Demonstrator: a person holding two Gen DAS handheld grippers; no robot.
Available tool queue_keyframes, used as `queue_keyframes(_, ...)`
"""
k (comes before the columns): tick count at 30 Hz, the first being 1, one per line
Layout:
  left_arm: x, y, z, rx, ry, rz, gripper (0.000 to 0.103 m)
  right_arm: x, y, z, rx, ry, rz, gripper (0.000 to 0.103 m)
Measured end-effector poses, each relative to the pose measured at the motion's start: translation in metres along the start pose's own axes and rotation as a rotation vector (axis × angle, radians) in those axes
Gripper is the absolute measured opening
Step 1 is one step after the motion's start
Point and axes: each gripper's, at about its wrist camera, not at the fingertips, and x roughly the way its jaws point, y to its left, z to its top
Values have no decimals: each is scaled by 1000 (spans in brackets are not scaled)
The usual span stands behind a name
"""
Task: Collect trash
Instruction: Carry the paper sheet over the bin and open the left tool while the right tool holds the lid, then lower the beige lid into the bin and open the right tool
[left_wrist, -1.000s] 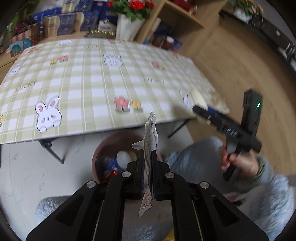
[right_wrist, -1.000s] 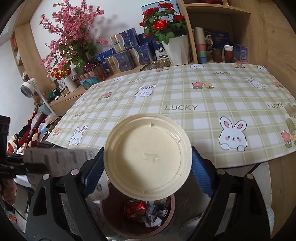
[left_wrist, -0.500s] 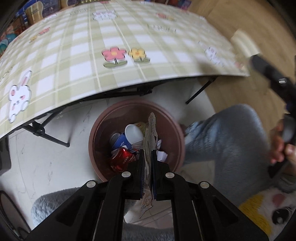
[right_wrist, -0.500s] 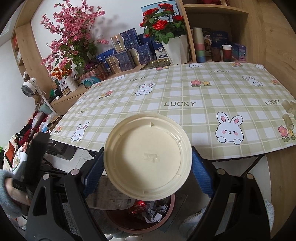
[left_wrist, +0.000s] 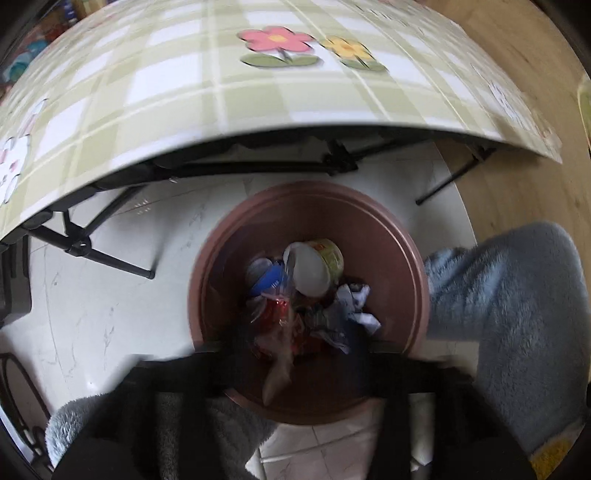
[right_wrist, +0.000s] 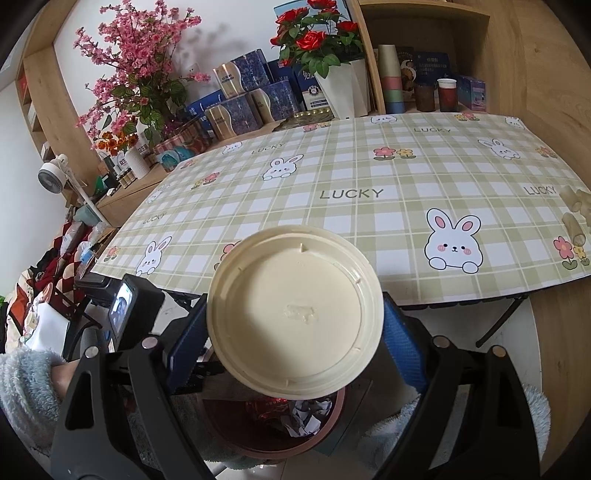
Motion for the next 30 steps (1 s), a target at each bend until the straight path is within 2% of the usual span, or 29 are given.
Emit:
queue_keyframes(3,-14,2,2,-33,-54,-7,73,1,2,-1,-8,5,0,86)
queue_keyframes(7,-50,0,-1,-70,-168,20,88,5,3,-2,-13,17,-3,86)
queue_keyframes(11,-95,0,-7,-111,-298,82,93,12,8,-7,-21,49,7,86)
queue_keyframes(14,-121,2,-13,-151,-369,123,93,23,19,-15,-48,95,29,86)
queue_keyframes(21,-168,10,-46,-343,-540,192,97,49,50,-36,-137,211,90,87)
queue_keyframes(26,-170,25,-65,-443,-565,213,97,74,63,-48,-186,288,104,87)
queue_keyframes(30,-162,36,-67,-479,-530,212,97,88,68,-52,-203,316,85,87)
